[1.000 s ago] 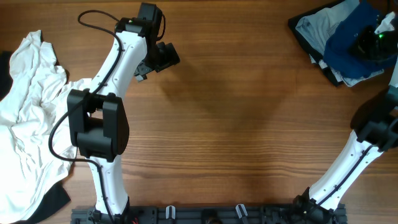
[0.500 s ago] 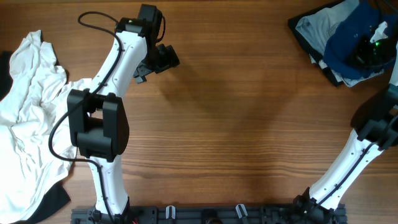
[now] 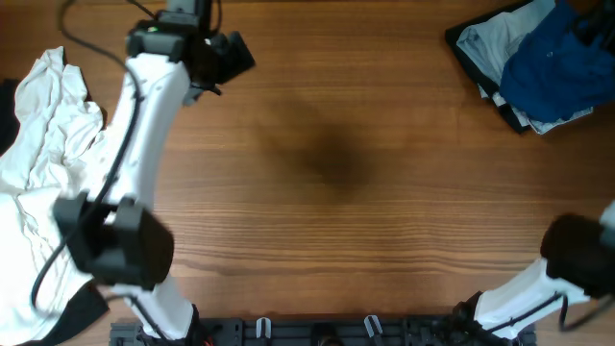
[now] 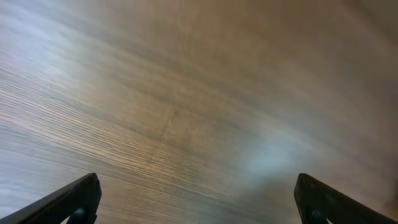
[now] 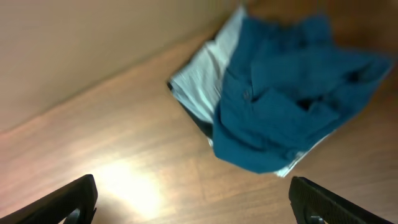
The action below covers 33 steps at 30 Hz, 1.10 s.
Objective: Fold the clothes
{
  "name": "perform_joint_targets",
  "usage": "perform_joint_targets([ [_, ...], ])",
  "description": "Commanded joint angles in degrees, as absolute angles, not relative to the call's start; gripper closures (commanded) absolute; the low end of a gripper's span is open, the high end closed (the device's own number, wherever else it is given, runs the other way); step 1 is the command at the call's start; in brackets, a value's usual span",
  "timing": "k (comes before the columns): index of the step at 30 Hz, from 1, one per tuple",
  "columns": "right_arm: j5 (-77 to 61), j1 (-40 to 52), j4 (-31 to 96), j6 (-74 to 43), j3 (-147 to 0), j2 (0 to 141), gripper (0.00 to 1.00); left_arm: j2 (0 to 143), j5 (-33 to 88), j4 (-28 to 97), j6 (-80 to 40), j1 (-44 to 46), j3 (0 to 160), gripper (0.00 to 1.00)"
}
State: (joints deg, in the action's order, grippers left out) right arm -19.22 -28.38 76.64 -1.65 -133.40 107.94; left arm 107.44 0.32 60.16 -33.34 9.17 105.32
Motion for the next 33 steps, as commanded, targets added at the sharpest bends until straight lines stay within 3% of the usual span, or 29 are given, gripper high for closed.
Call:
perform_joint_targets([
  [1, -19.3, -28.2, 75.7, -1.7, -133.6, 104.9, 0.0, 98.3, -6.3, 59.9, -33.3, 8.7, 105.0, 0.0],
  [12, -19.2, -28.2, 76.1, -1.7, -133.0, 103.7, 0.0, 79.3, -7.6, 54.8, -33.3, 8.7, 105.0, 0.0],
  [22, -19.2, -28.2, 76.1, -1.7, -133.0, 103.7, 0.0, 68.0, -7.6, 58.6, -33.2, 8.7, 105.0, 0.0],
  [33, -19.2, -28.2, 76.1, -1.7, -133.0, 103.7, 0.0, 66.2, -6.3, 58.9, -31.3, 8.7, 105.0, 0.0],
])
